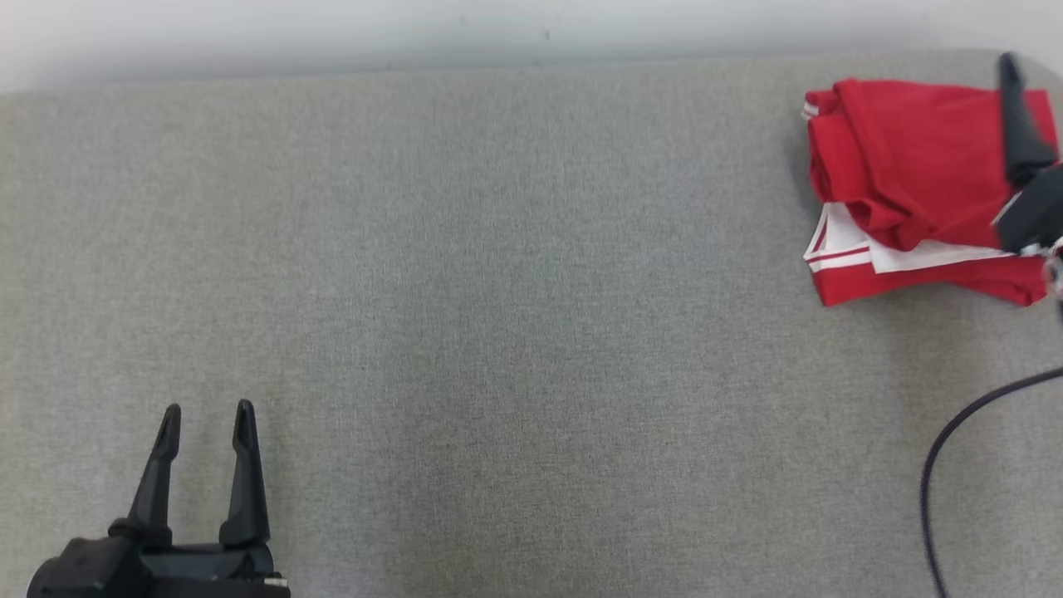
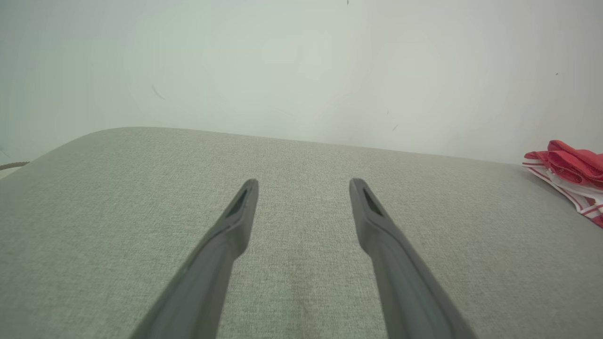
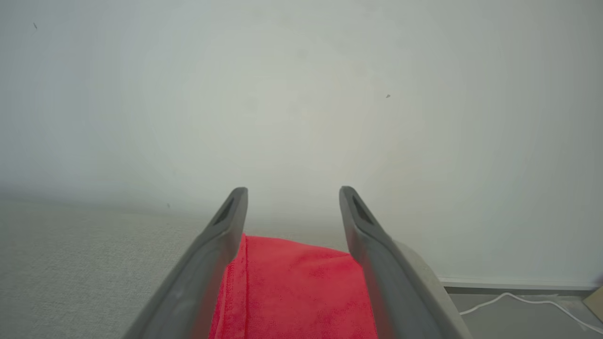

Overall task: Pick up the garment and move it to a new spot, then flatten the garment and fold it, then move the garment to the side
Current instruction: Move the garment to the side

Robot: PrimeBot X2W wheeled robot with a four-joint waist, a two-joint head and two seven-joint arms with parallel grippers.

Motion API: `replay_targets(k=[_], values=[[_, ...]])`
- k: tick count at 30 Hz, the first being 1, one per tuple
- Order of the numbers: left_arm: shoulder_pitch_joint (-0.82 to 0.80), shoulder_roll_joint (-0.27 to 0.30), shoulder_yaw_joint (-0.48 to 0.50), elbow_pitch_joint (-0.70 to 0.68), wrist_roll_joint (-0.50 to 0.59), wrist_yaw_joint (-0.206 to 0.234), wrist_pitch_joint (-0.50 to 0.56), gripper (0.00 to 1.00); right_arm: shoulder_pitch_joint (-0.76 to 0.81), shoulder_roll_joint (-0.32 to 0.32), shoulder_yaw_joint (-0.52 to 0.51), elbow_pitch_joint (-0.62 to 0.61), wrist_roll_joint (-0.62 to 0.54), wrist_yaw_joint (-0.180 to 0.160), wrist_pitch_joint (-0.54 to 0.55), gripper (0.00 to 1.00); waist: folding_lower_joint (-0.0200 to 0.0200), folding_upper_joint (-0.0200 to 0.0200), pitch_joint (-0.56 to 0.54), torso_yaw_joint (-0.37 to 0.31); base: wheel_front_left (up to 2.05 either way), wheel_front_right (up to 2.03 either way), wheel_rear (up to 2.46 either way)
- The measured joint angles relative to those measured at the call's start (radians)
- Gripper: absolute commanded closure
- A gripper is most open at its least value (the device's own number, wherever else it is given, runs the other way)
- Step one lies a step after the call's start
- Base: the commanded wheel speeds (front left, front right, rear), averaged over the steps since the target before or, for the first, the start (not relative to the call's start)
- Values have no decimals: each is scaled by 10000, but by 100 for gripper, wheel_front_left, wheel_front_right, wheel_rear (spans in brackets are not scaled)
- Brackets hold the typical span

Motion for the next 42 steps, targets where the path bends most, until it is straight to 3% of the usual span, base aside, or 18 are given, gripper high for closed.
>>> replay_targets(k=[8,13,26,42], values=[[347,-6,-59,167,-59,36,0,0,1564,997,-947,-1235,-127,0,-56,0,-1,0,-745,24,0,0,0],[468,-4,-150,291,-102,105,0,0,2830,1988,-1659,-1952,-903,0,-56,0,0,0,-1209,82,0,0,0],[823,-6,-454,675,-274,255,0,0,5547,3682,-3312,-3630,-2025,0,-58,0,0,0,-2156,243,0,0,0],[1213,-8,-520,769,-341,351,0,0,8681,5208,-4157,-5776,-4113,0,-58,0,1,1,-2758,509,0,0,0]])
